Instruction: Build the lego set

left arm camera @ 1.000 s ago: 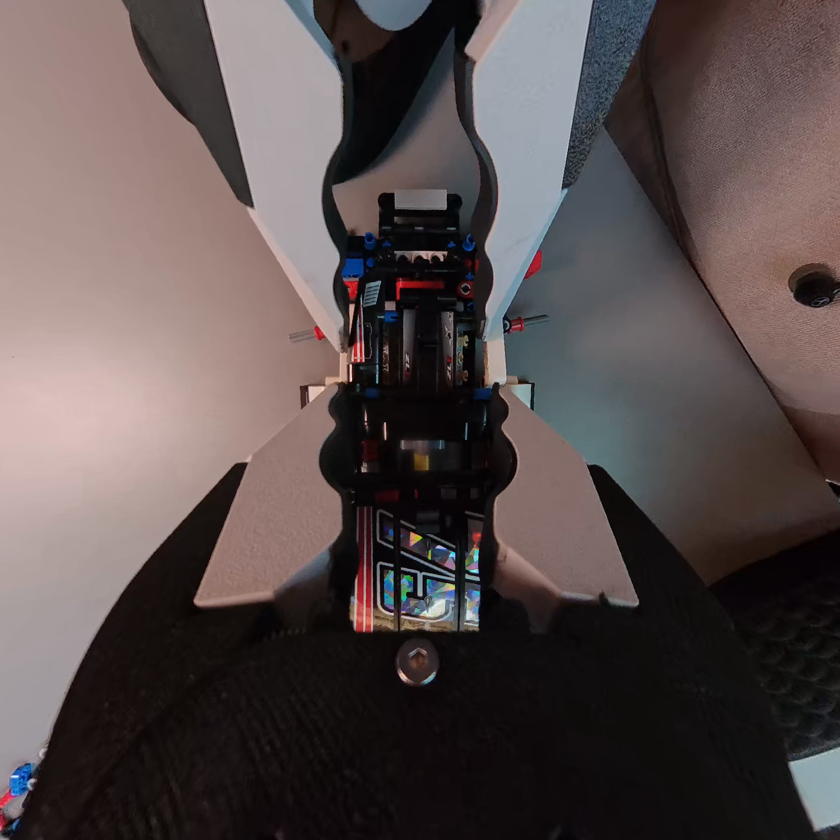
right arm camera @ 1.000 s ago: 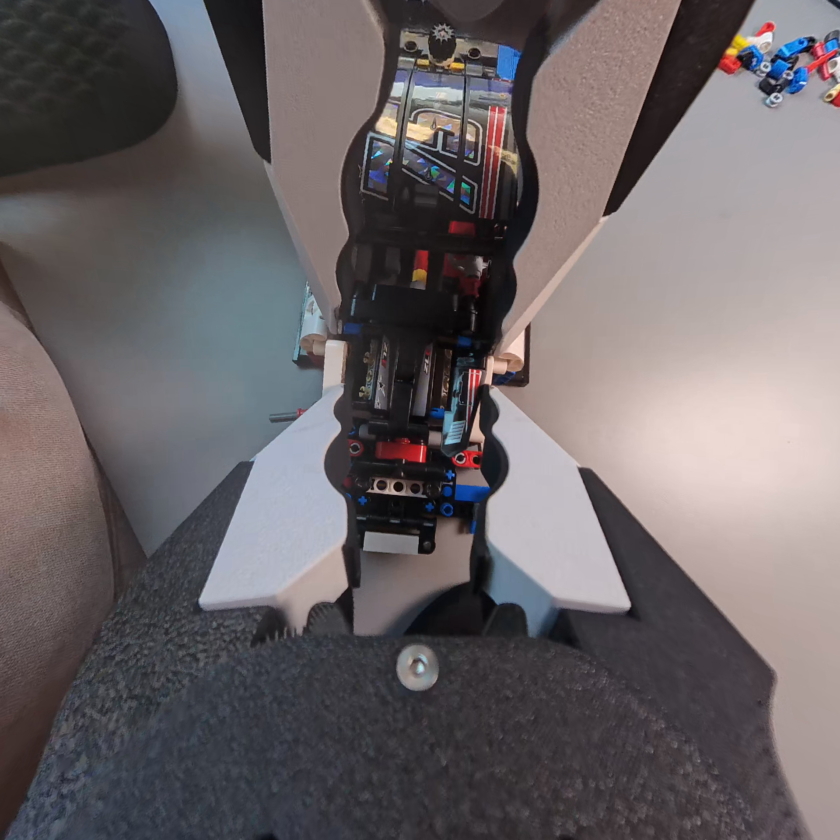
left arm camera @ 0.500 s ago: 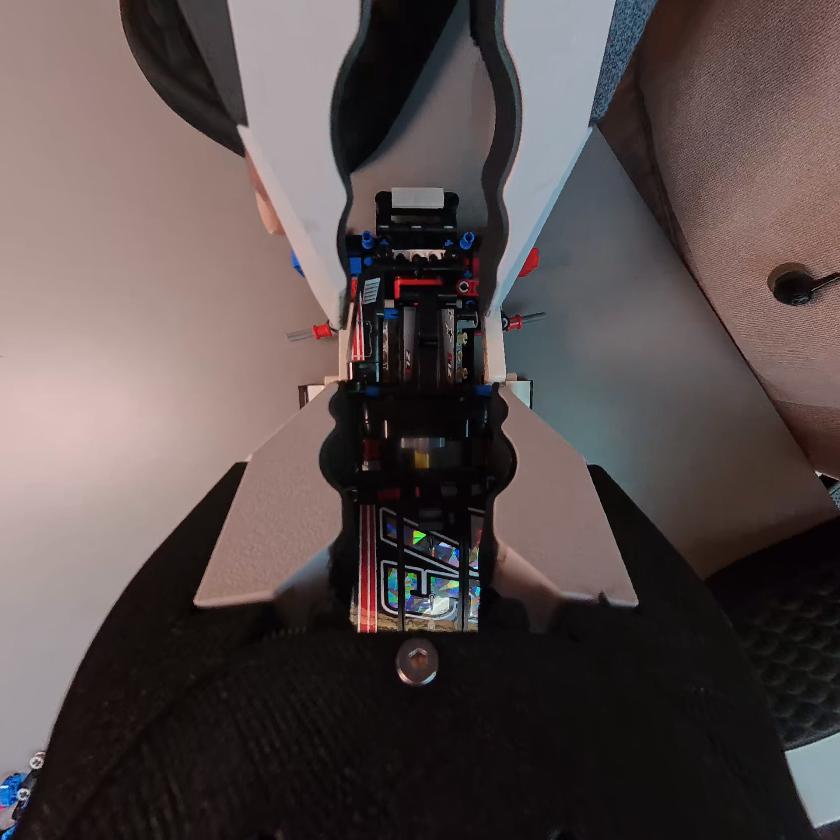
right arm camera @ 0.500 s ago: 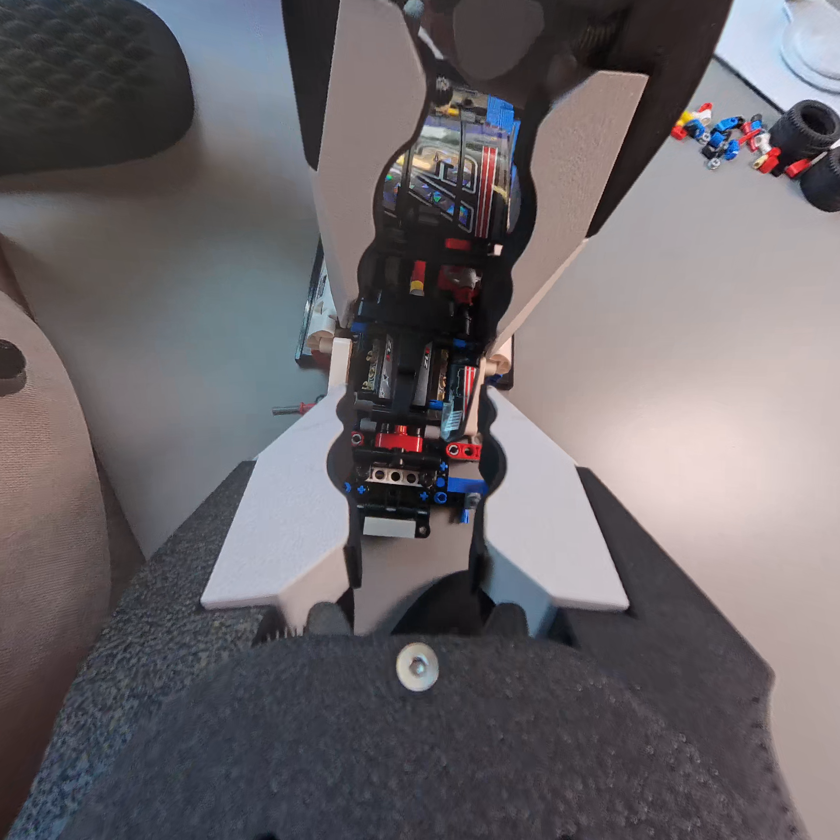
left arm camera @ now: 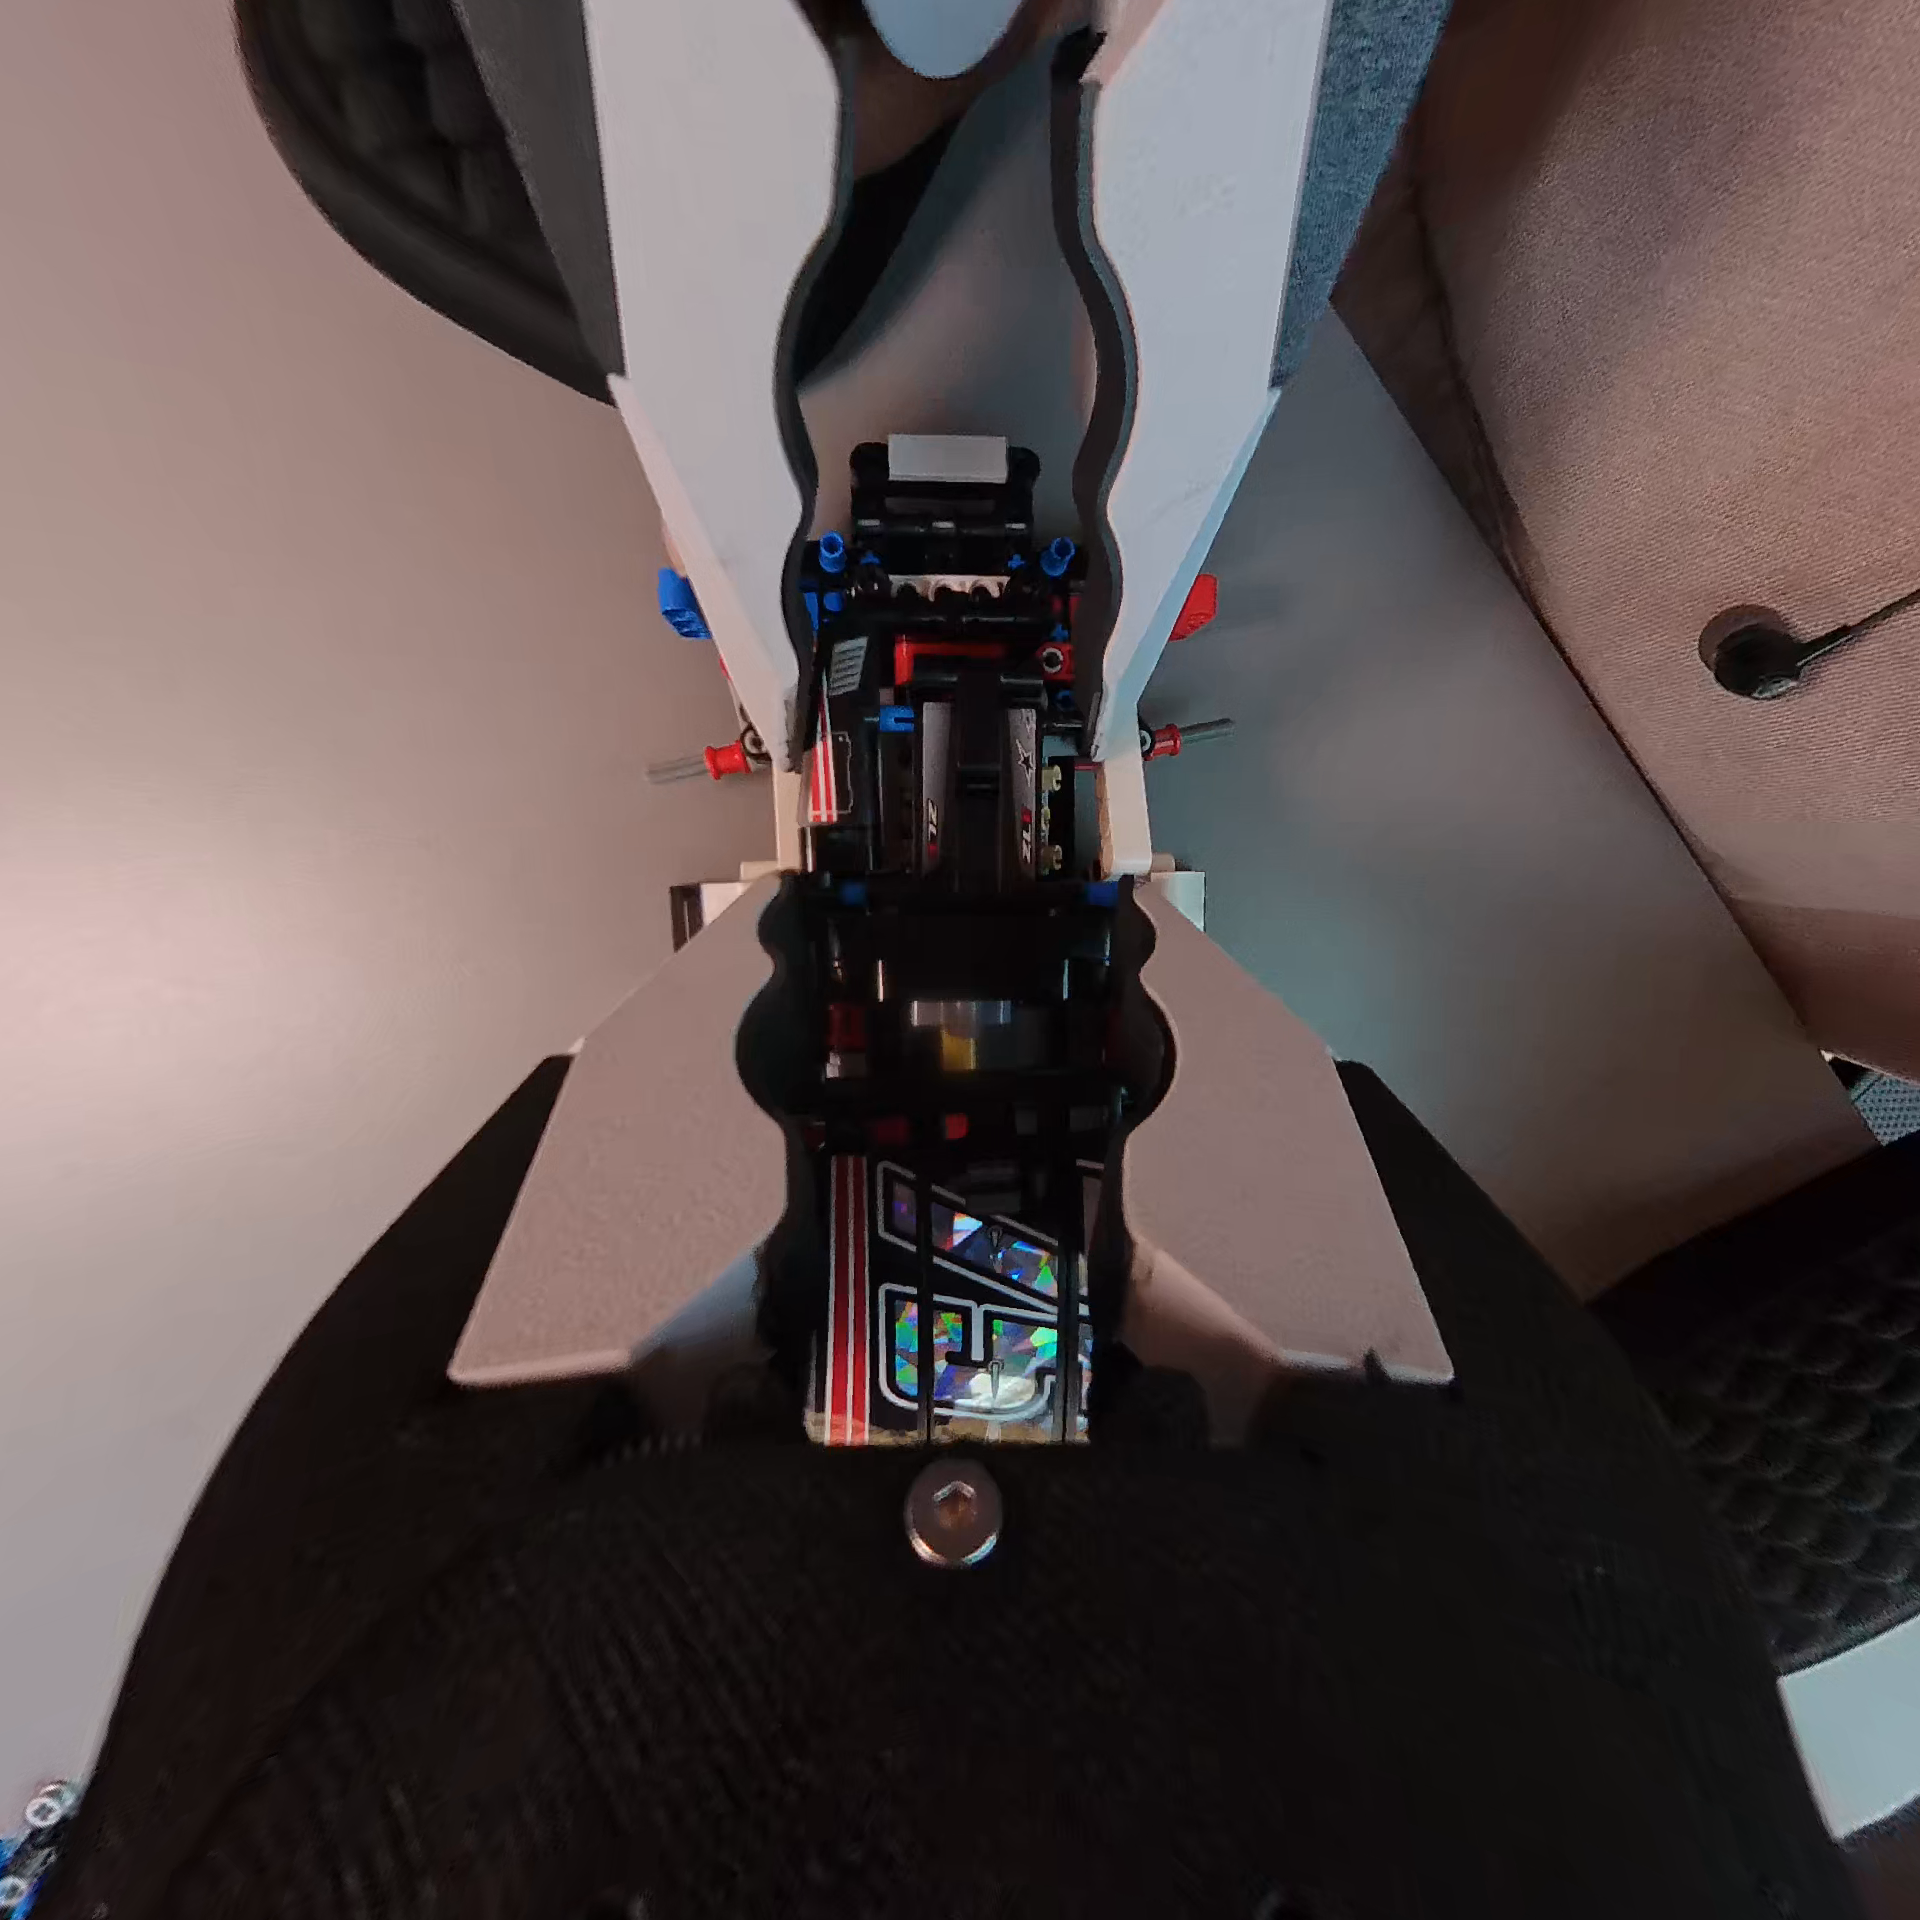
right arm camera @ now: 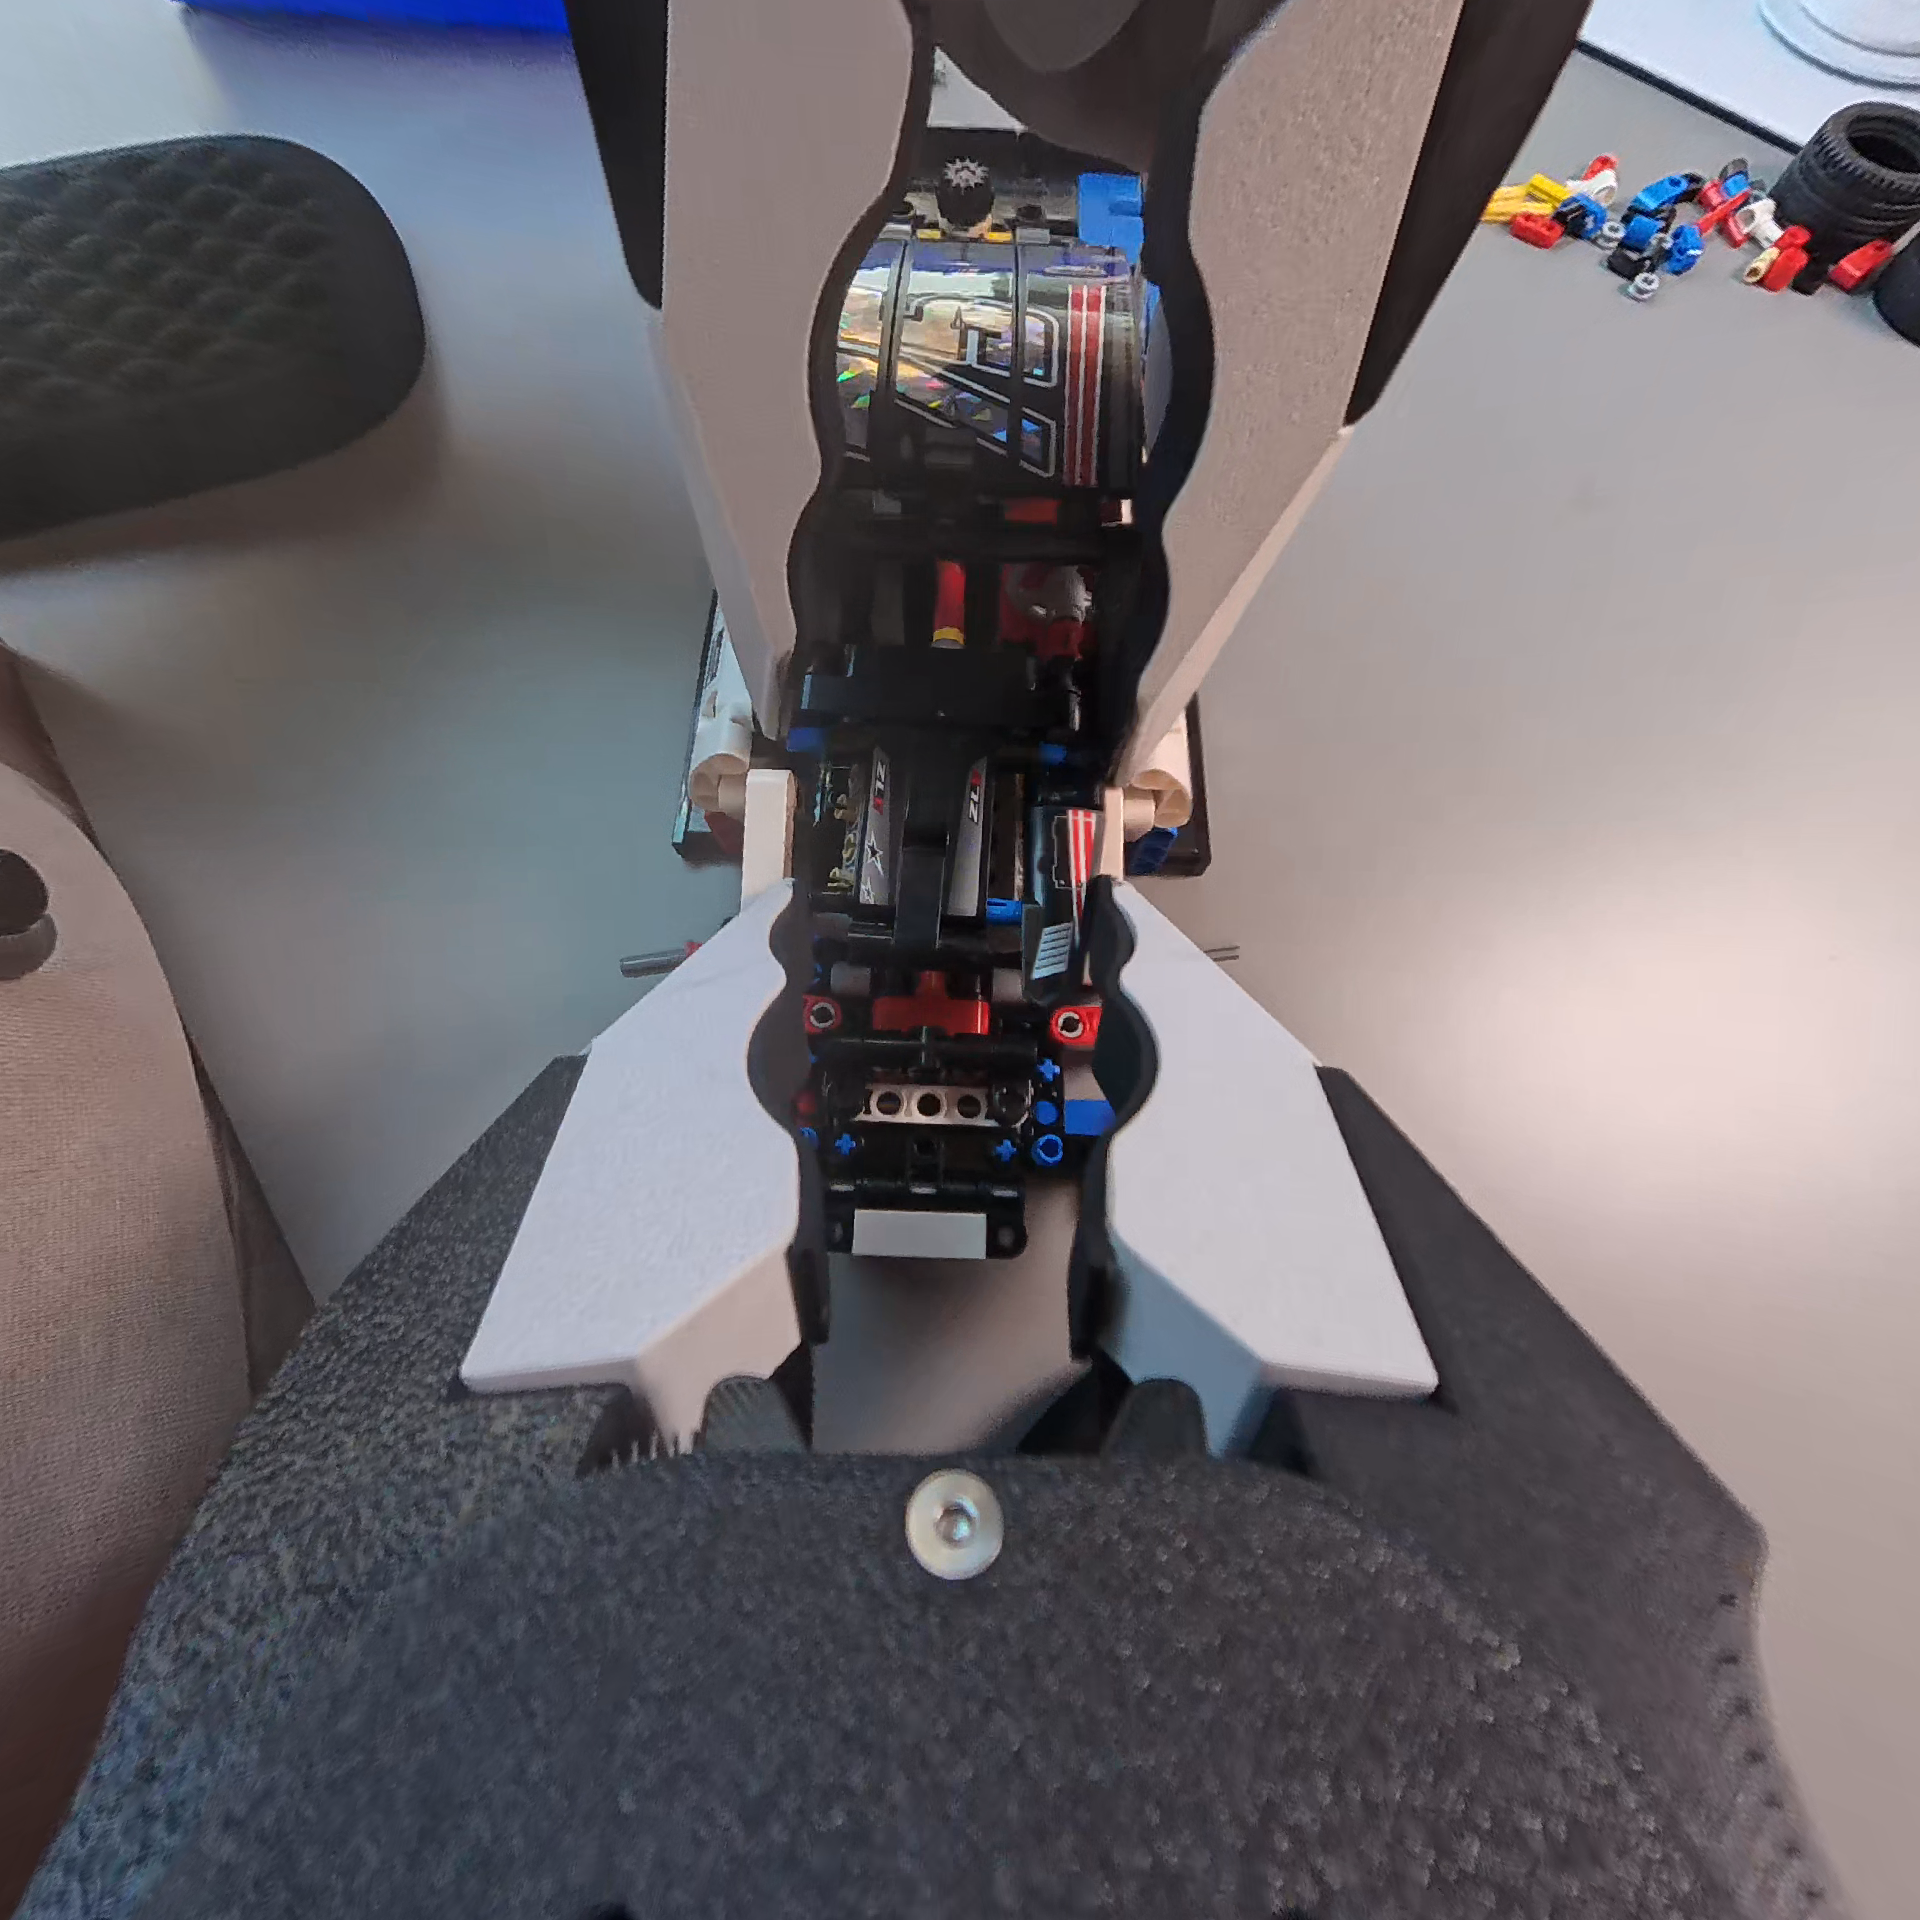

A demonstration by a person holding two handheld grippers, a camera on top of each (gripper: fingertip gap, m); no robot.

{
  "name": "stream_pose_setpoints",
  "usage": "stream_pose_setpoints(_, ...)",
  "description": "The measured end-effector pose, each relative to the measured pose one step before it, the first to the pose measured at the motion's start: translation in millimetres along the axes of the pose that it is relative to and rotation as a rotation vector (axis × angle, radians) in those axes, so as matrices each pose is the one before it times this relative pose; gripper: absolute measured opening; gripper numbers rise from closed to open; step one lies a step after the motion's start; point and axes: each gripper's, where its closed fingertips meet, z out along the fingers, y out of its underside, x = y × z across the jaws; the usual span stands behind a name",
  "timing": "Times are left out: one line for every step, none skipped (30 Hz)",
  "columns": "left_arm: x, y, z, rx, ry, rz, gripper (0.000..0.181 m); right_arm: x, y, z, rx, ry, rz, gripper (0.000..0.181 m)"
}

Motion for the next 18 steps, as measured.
stream_pose_setpoints(2.06,0.94,0.69,0.0002,0.0177,0.0010,0.054,-2.51,-0.54,-0.01,0.0106,-0.0155,0.0120,0.045)
stream_pose_setpoints(0.72,0.50,-0.11,0.0056,0.0093,-0.0065,0.054,-1.04,0.69,0.57,0.0044,-0.0062,0.0033,0.045)
stream_pose_setpoints(0.23,0.53,-0.29,0.0032,0.0007,-0.0009,0.054,-0.09,-0.74,0.43,0.0148,0.0005,0.0067,0.045)
stream_pose_setpoints(0.25,0.37,-0.06,0.0001,-0.0040,0.0008,0.054,-0.20,-0.35,0.41,0.0118,0.0007,0.0028,0.045)
stream_pose_setpoints(0.23,0.11,-0.03,0.0029,-0.0012,-0.0015,0.054,-0.12,-0.22,0.29,0.0071,0.0005,-0.0006,0.045)
stream_pose_setpoints(0.15,0.28,-0.11,0.0061,0.0020,-0.0013,0.054,-0.12,-0.22,0.25,0.0046,-0.0004,-0.0002,0.045)
stream_pose_setpoints(0.15,0.17,-0.10,0.0075,0.0030,-0.0020,0.054,-0.03,-0.17,0.18,0.0031,-0.0018,0.0015,0.045)
stream_pose_setpoints(0.03,0.20,-0.03,0.0046,0.0011,0.0020,0.053,-0.12,-0.13,0.16,0.0014,-0.0018,-0.0004,0.045)
stream_pose_setpoints(0.24,0.24,-0.14,0.0001,-0.0009,0.0042,0.053,-0.06,-0.05,0.18,0.0006,-0.0016,-0.0037,0.045)
stream_pose_setpoints(0.31,0.21,0.01,-0.0018,-0.0001,0.0050,0.054,-0.26,-0.07,0.14,-0.0002,-0.0030,-0.0038,0.045)
stream_pose_setpoints(0.11,0.17,-0.06,-0.0001,0.0004,0.0025,0.054,-0.03,-0.13,0.12,0.0004,-0.0025,-0.0017,0.045)
stream_pose_setpoints(0.18,0.12,-0.07,0.0016,0.0014,0.0012,0.054,-0.05,-0.17,0.10,0.0010,-0.0034,0.0009,0.045)
stream_pose_setpoints(0.02,0.12,-0.14,0.0025,0.0022,-0.0004,0.054,-0.06,-0.16,0.18,0.0016,-0.0025,0.0016,0.045)
stream_pose_setpoints(0.00,-0.07,-0.16,0.0028,0.0019,-0.0007,0.053,0.07,-0.06,0.03,0.0003,-0.0003,0.0013,0.045)
stream_pose_setpoints(0.04,-0.18,-0.08,0.0024,0.0009,-0.0023,0.053,-0.11,-0.08,0.00,-0.0017,0.0015,0.0000,0.045)
stream_pose_setpoints(-0.23,-0.35,-0.24,0.0035,-0.0018,-0.0047,0.053,0.05,-0.25,-0.08,-0.0004,0.0042,-0.0054,0.045)
stream_pose_setpoints(-2.07,-1.65,-0.88,0.0127,-0.0125,-0.0092,0.046,-0.07,-0.09,-0.04,0.0015,0.0046,-0.0083,0.046)
stream_pose_setpoints(0.02,0.55,-0.19,0.0043,0.0024,-0.0092,0.047,0.19,-0.23,0.17,0.0039,0.0056,-0.0043,0.046)
